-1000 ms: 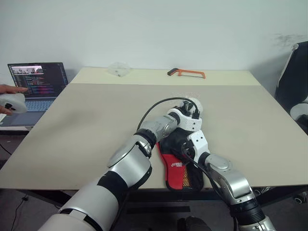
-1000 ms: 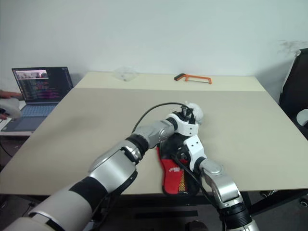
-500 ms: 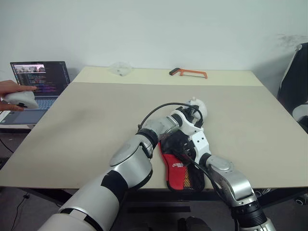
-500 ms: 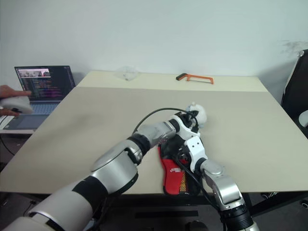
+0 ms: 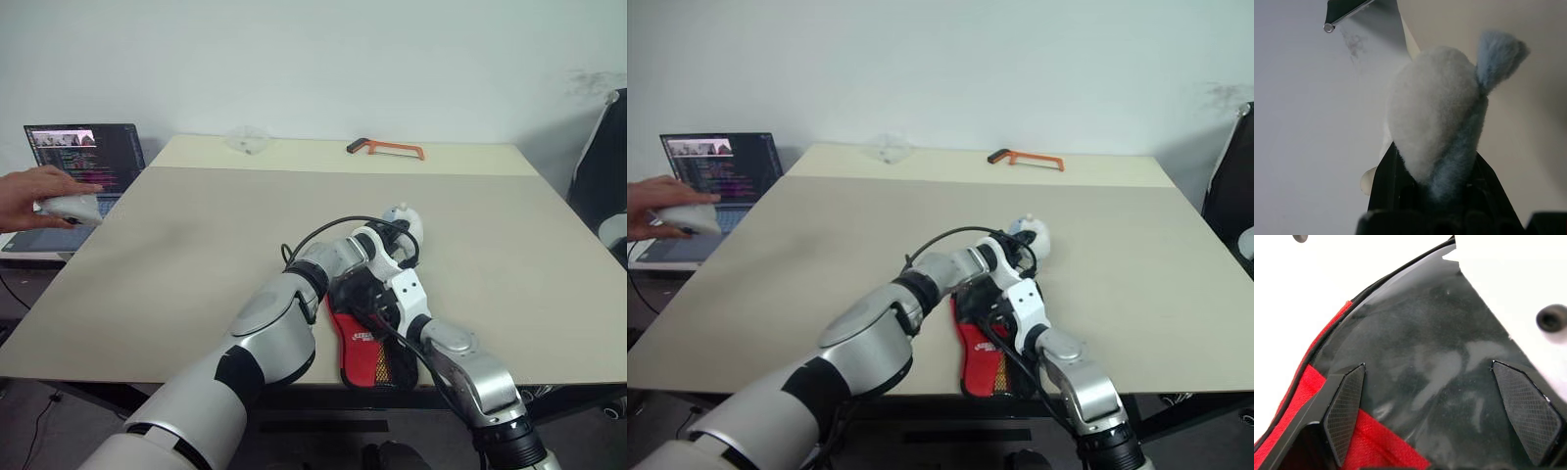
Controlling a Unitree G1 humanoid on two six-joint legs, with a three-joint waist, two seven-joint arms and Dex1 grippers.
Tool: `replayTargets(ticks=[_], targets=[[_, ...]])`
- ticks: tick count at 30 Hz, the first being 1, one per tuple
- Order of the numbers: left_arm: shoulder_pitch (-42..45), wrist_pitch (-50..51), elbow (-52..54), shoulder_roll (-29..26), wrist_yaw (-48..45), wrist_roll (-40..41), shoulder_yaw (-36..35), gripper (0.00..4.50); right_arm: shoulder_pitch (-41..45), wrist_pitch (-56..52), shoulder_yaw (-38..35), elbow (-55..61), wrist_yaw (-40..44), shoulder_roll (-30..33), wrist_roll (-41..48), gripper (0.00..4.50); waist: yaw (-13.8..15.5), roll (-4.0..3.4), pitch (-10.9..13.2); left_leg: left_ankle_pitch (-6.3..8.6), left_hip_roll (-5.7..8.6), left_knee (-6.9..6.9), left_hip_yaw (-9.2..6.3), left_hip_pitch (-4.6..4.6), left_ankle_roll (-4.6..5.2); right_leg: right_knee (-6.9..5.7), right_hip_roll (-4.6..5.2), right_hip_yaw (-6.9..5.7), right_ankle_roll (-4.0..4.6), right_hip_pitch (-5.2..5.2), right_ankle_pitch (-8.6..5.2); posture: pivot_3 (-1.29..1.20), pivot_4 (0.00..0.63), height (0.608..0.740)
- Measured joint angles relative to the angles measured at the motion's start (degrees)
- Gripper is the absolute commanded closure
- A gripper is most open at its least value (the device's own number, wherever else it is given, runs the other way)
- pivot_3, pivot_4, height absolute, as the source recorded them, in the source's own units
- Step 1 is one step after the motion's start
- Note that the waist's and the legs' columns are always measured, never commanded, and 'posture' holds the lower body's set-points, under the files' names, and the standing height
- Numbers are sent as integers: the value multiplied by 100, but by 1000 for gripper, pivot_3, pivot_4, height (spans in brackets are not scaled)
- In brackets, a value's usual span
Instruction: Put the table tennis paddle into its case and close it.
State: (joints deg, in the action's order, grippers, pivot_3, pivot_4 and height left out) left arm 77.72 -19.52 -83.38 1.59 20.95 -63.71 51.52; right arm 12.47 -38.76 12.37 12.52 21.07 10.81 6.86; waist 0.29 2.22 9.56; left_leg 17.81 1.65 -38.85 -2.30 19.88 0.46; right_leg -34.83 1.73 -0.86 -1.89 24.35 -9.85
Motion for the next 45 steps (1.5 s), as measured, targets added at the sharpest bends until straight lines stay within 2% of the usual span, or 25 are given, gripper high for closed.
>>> replayTargets(ticks=[14,26,29,34,35,36,40,45], targets=[[32,51,-28,202,-100,57,-46,4069,-295,-205,9,422,-112,-28,4,0,56,0,0,1,11,0,-6,3,1,1,15,-7,-3,0,-5,0,150,740],[-42,753,30,167,-1733,1417,-1514,4069,-287,-211,50,418,-57,-29,72,0,-20,-1,-1,3,12,2,-5,-1,4,0,19,-10,0,-1,-8,0,150,740],[-120,763,37,97,-2042,1686,-1822,3010,-277,-211,53,410,-12,-19,86,0,-37,-1,-1,2,11,1,-7,-1,4,-2,18,-11,0,-1,-8,0,150,740],[-144,676,59,41,-2302,1790,-1857,1118,-209,-209,54,328,45,-7,100,0,-40,0,-2,2,11,1,-4,-7,4,-3,18,-7,0,-7,-8,0,150,740],[-174,599,82,-3,-2355,1820,-1875,1069,-164,-209,60,273,75,-9,105,0,-44,-1,-3,2,11,1,-4,-10,4,-3,18,-7,0,-12,-8,0,150,740],[-192,532,88,-33,-2431,1842,-1883,772,-140,-204,60,240,108,-9,104,0,-49,-2,-4,2,10,1,-4,-10,4,-3,18,-7,0,-15,-8,0,150,740],[-326,259,141,-207,-2845,1847,-1853,131,-37,-182,64,97,182,-12,107,0,-61,-4,-7,2,-2,1,-2,-15,4,-8,14,-12,0,-24,-7,0,150,740],[-377,-112,256,-466,-3710,2105,-2040,46,50,-159,65,-53,276,-16,109,0,-69,-6,-35,2,-12,0,4,-24,4,-10,10,-19,-1,-27,-7,0,150,740]])
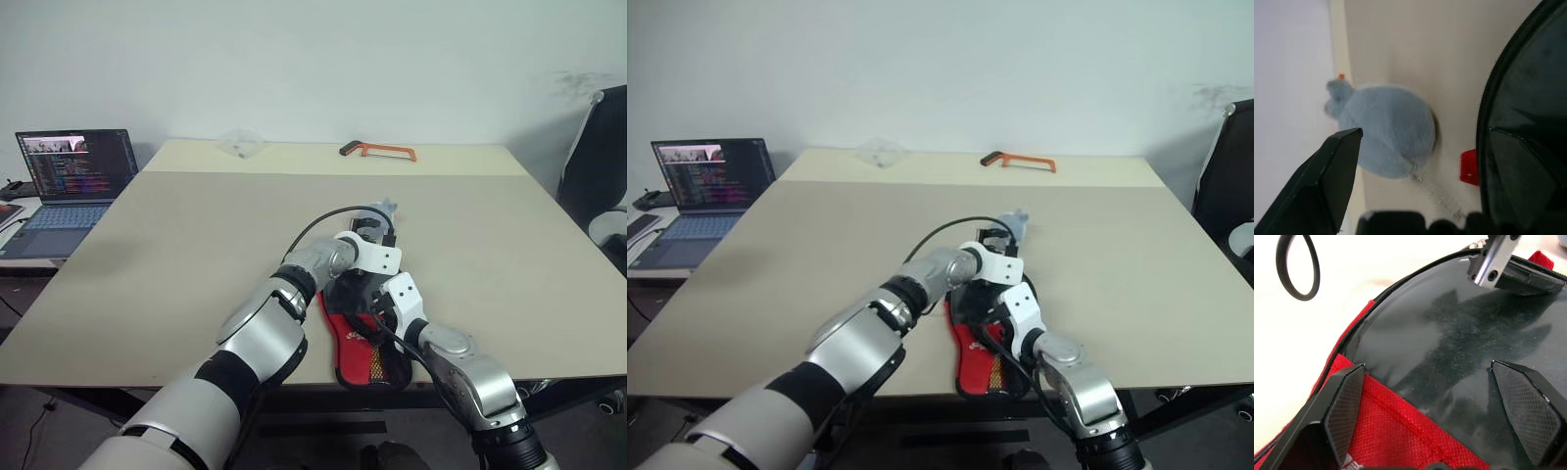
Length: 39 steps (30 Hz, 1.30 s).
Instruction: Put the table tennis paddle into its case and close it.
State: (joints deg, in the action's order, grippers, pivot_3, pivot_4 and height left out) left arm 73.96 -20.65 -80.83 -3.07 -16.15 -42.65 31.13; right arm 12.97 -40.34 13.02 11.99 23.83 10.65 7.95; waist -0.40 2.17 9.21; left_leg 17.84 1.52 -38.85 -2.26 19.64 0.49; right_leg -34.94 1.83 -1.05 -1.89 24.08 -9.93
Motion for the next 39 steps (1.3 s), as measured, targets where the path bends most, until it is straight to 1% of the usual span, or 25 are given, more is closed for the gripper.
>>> replayTargets(ticks=[5,9,12,15,17,19,21,23,24,26,28,30,31,33,34,37,39], targets=[[-19,-452,10,-362,-604,392,-300,46,34,129,-6,-116,107,25,-3,0,-5,-2,-14,0,-3,0,1,-1,0,0,0,1,-1,1,0,0,150,740],[-9,-614,102,-610,-1026,1024,-912,46,81,174,-62,-155,205,62,26,0,-4,-4,-12,0,-4,0,-3,1,0,0,0,-3,0,13,0,0,150,740],[35,-754,231,-812,-1667,1641,-1468,46,190,49,-121,-87,372,244,147,0,-3,-8,-7,0,1,-1,-2,15,0,0,-1,-5,2,29,1,0,150,740],[52,-819,405,-1059,-2526,2323,-2044,46,279,-322,-260,176,598,515,385,0,2,-27,14,0,10,-1,-2,25,0,2,0,-3,8,37,-1,0,150,740],[53,-766,489,-1216,-3008,2670,-2306,46,369,-678,-377,358,729,703,619,0,4,-34,40,0,17,0,-3,30,1,1,-1,-2,11,41,-2,0,150,740],[51,-530,537,-1402,-3436,2926,-2498,46,401,-1005,-540,526,852,896,834,0,4,-33,62,1,20,0,-2,44,2,1,-2,-1,12,55,-2,0,150,740],[29,-95,616,-1620,-4033,3195,-2684,46,480,-1321,-720,724,972,1117,1098,0,-1,-34,66,0,25,-7,5,100,3,-11,-15,9,20,116,4,0,150,740],[-30,300,682,-1708,-4487,3489,-2866,46,626,-1501,-900,882,1043,1238,1297,0,-2,-35,69,0,26,-10,4,121,3,-11,-16,8,26,133,8,0,150,740],[-100,616,803,-1716,-4837,3717,-3005,46,756,-1620,-1029,997,1114,1331,1467,0,4,-37,72,0,28,-10,3,123,3,-10,-16,7,48,135,21,0,150,740],[-255,1134,1144,-1725,-5332,4012,-3140,46,1024,-1785,-1288,1140,1216,1485,1766,0,4,-36,84,1,29,-10,4,126,5,-4,-15,8,55,135,25,0,150,740],[-610,1741,1849,-1729,-5699,4265,-3152,46,1340,-1875,-1564,1151,1374,1772,2041,0,1,-42,90,4,34,-10,7,125,11,-4,-11,14,56,134,26,0,150,740],[-1171,2503,2793,-1651,-5905,4543,-3133,46,1795,-1876,-1898,928,1453,2006,2149,0,0,-45,93,6,38,-10,12,124,14,-4,-5,23,57,134,26,0,150,740],[-1571,2980,3441,-1563,-5954,4700,-3074,46,2123,-1835,-2078,628,1449,2068,2174,0,1,-45,93,7,39,-10,13,123,15,-4,-4,26,58,134,27,0,150,740],[-2164,3558,4270,-1339,-5832,4808,-2873,46,2636,-1622,-2252,-21,1385,2082,2134,0,5,-45,93,7,38,-10,11,121,15,-5,1,38,60,134,28,0,150,740],[-2376,3772,4534,-1234,-5727,4827,-2777,46,2827,-1477,-2277,-345,1332,2059,2056,0,12,-44,93,6,37,-10,7,123,15,-6,14,37,68,134,33,0,150,740],[-2930,4296,5233,-957,-5243,4867,-2584,46,3632,-623,-2191,-1988,1008,1855,1570,0,0,-47,94,5,32,-10,19,115,14,-9,19,41,88,135,46,0,150,740],[-3137,4401,5389,-754,-4920,4855,-2429,46,4092,37,-2093,-3068,796,1719,1195,0,2,-48,95,3,27,-10,21,114,14,-10,19,42,95,135,50,0,150,740]])
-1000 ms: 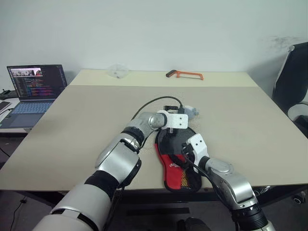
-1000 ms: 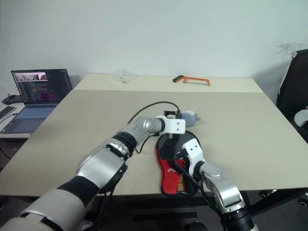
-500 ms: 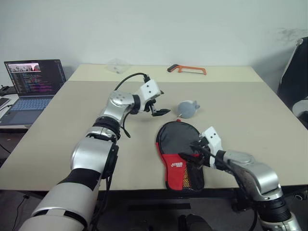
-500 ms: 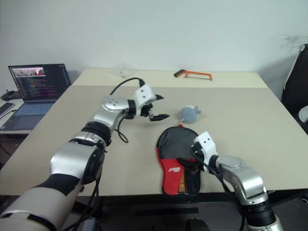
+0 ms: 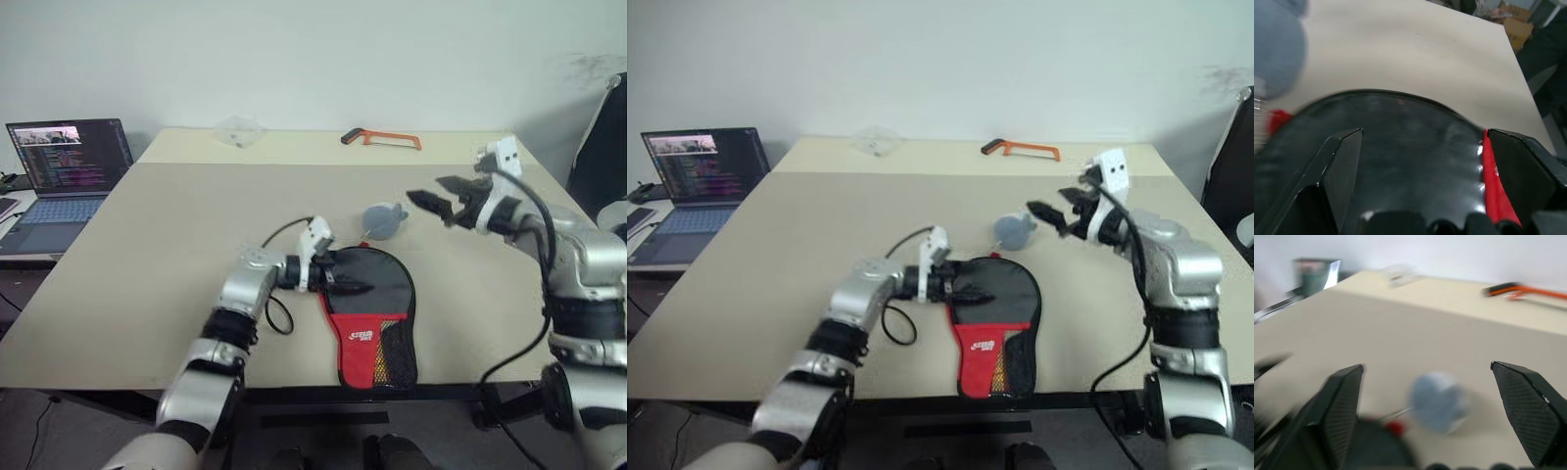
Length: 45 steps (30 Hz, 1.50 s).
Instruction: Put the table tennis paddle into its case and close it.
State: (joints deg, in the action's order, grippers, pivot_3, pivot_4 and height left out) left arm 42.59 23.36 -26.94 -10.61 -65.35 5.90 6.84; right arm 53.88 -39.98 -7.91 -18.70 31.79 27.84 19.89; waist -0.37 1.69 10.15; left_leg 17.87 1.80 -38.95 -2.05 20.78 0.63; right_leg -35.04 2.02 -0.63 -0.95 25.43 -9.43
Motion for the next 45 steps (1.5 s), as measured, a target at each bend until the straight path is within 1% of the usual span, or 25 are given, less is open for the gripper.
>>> replayTargets(ticks=[3,4,7,11,14,18,22,28,34,37,41,44,45], targets=[[-180,-14,4,173,494,-82,144,46,584,918,79,-1513,-112,-302,-357,0,-17,0,0,0,-9,1,10,-4,0,-1,-5,5,9,1,5,0,150,740],[-222,-26,57,218,661,-80,165,46,830,1293,88,-2184,-154,-433,-485,0,-22,0,0,-1,-11,1,11,-5,-1,-1,-5,5,11,2,7,0,150,740],[-405,-4,296,336,1016,-87,240,46,1369,2094,88,-3690,-208,-782,-672,0,-43,-3,-1,0,-13,4,22,-6,-1,0,-3,11,15,1,10,0,150,740],[-570,32,562,376,1281,-101,369,46,1680,2773,49,-4793,-404,-1149,-818,0,-57,-3,-2,0,-13,4,17,-4,-1,2,2,9,15,1,11,0,150,740],[-610,184,710,366,1450,-87,417,46,1711,3058,18,-5271,-650,-1376,-974,0,-59,-5,-2,-1,-11,3,16,-4,-2,1,4,9,15,0,11,0,150,740],[-689,334,940,293,1557,-75,486,46,1711,3187,10,-5609,-951,-1546,-1105,0,-99,-6,-3,-1,-12,3,15,-5,-3,-2,3,9,17,1,12,0,150,740],[-825,513,1222,207,1652,-36,520,46,1712,3259,0,-5655,-1183,-1602,-1233,0,-125,-10,-5,-1,-12,3,15,-7,-4,-2,3,10,17,1,12,0,150,740],[-932,703,1464,166,1801,13,530,46,1711,3300,-13,-5782,-1200,-1905,-1361,0,-140,-13,-7,-2,-13,3,16,-10,-5,-5,2,9,21,0,15,0,150,740],[-863,740,1316,312,2034,52,540,46,1711,3300,-99,-5824,-1364,-2045,-1429,0,-131,-15,-9,-3,-13,1,15,-13,-6,-4,3,8,21,-5,15,0,150,740],[-748,695,1054,421,2243,39,549,0,1711,3300,-178,-5830,-1488,-2085,-1427,614,-125,-19,-12,-3,-12,1,15,-25,-6,-4,3,8,21,-16,15,0,150,740],[-477,417,444,700,2674,30,453,0,1710,3300,-217,-5840,-1658,-2100,-1460,1934,-126,-20,-14,-3,-11,0,19,-44,-5,-4,2,9,21,-34,15,0,150,740],[-279,-90,-56,744,2878,-282,670,0,1708,3300,-223,-5869,-1708,-2103,-1466,3025,-130,-20,-15,-4,-12,1,26,-75,-4,-4,-1,12,21,-61,14,0,150,740],[-207,-270,-217,735,2933,-449,798,0,1703,3300,-223,-5871,-1707,-2104,-1470,3275,-131,-21,-16,-4,-13,2,26,-96,-3,-2,-2,12,20,-85,14,0,150,740]])
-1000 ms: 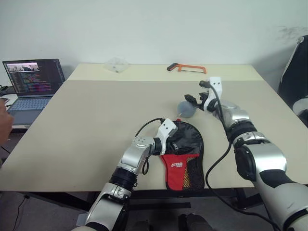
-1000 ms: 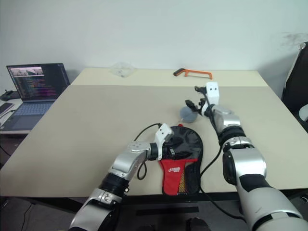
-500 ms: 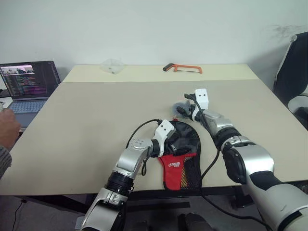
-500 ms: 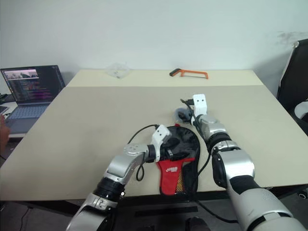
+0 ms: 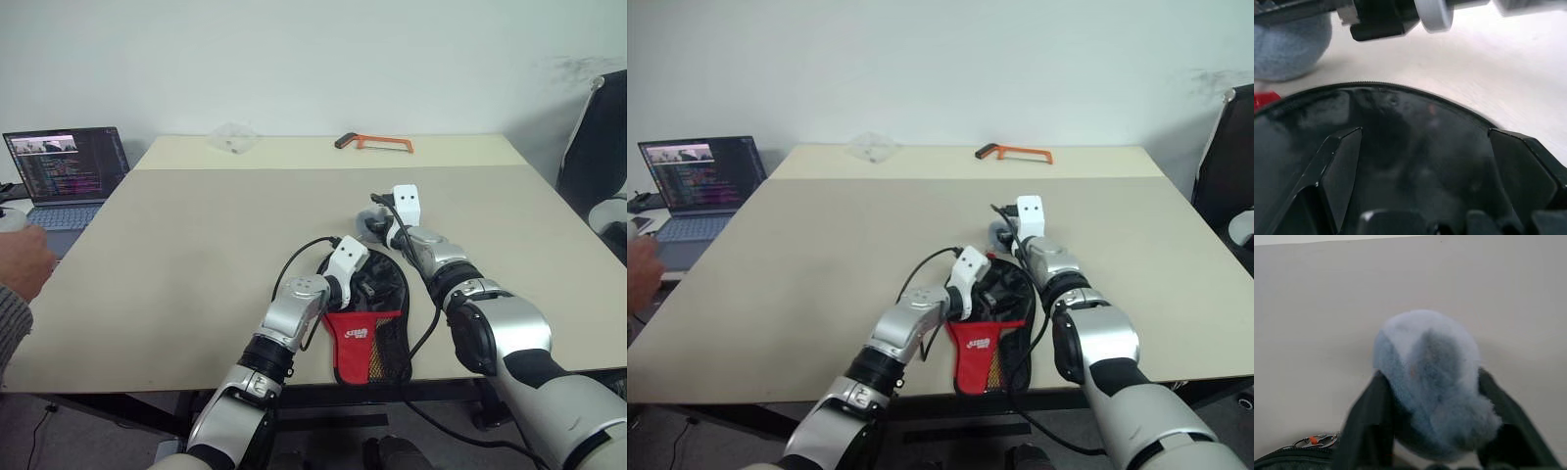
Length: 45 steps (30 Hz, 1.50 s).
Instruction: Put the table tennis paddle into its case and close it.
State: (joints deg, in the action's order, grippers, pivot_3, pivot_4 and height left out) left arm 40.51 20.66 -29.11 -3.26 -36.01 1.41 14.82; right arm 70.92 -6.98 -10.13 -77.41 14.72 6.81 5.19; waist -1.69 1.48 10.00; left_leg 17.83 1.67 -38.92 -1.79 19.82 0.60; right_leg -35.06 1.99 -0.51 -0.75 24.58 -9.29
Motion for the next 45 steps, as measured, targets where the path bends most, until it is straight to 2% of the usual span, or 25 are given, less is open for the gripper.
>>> replayTargets(ticks=[3,6,15,18,24,32,40,45], targets=[[89,-257,-220,-16,44,-225,184,0,0,0,1,0,5,-6,-2,3909,-5,0,-2,0,-1,0,-1,-38,1,7,-5,-5,-10,-42,-7,0,150,740],[85,-267,-229,-43,22,-239,200,0,0,0,1,0,14,-13,-2,4286,-11,0,-3,0,-4,0,7,-46,1,5,-10,-3,-29,-47,-18,0,150,740],[-266,173,410,-258,-238,-161,165,0,1,6,2,0,-137,77,-17,4313,-25,-6,-12,2,-24,12,4,-50,1,5,-27,9,-14,-45,-14,0,150,740],[-280,269,464,-259,-246,-156,169,0,1,78,140,-1,-348,162,-279,4313,-21,-10,-18,2,-23,11,6,-51,1,5,-30,8,-23,-47,-21,0,150,740],[-280,335,466,-203,-229,-130,158,0,1,225,234,-30,-759,534,-615,4314,-11,-10,-23,2,-23,11,15,-54,1,7,-39,8,-26,-48,-23,0,150,740],[-278,555,479,-166,-196,-3,53,0,0,226,344,-40,-656,939,-858,4323,-21,-39,-57,2,-25,12,26,-45,3,8,-67,16,-30,-50,-26,0,150,740],[-278,595,477,-138,-155,-6,61,0,-306,300,1267,301,954,1476,-1517,4323,-18,-43,-70,2,-25,12,28,-47,3,10,-70,16,-32,-52,-28,0,150,740],[-260,602,458,-125,-160,-8,76,0,-1131,209,1683,1527,2122,2009,-1617,4324,-10,-50,-74,2,-24,12,26,-45,2,12,-69,14,-36,-52,-30,0,150,740]])
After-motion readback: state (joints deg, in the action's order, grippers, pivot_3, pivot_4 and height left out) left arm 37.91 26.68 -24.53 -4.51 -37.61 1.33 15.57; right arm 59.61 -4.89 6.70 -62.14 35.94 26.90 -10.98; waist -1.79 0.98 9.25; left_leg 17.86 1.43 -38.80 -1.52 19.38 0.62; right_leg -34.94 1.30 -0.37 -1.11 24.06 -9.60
